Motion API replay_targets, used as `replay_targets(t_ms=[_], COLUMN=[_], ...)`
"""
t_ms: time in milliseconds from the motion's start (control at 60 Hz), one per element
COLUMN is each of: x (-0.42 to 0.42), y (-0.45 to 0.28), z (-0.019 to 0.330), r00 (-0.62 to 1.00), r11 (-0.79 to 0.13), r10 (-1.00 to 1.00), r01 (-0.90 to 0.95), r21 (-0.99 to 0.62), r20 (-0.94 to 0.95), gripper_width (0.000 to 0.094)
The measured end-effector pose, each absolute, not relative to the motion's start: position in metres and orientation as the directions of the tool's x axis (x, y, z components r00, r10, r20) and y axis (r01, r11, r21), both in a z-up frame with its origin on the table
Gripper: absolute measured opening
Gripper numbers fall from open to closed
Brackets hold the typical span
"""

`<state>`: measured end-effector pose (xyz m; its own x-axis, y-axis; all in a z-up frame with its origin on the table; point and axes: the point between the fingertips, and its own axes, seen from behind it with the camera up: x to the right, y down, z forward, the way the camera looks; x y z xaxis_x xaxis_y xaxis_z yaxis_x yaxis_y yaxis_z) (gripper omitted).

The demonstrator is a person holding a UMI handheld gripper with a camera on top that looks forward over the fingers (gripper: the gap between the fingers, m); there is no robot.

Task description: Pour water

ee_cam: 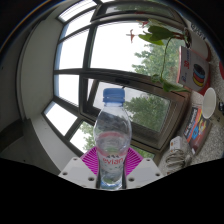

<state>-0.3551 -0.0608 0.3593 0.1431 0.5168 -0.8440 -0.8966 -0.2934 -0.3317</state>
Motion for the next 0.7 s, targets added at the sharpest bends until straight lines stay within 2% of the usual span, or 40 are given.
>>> replay_targets(t_ms=[83,183,283,367,533,700], x=[-0.327,-0.301,-0.28,-0.259,-0.254,-0.26], y=[-0.04,-0.01,0.016,0.035,0.051,0.046], z=[0.368,0.357,0.334,0.308,0.282,0.293], r00=[-0.184,-0.447,-0.616,-0.724,-0.782,-0.764], r11=[-0.408,-0.466,-0.469,-0.43,-0.403,-0.44], r10=[0.474,0.388,0.291,0.217,0.139,0.112], r01=[-0.913,-0.85,-0.759,-0.673,-0.606,-0.611], r21=[-0.03,0.247,0.452,0.602,0.686,0.658], r20=[-0.861,-0.806,-0.732,-0.655,-0.608,-0.635], gripper_width=[0.0283,0.0283,0.0283,0.0282,0.0284,0.0282])
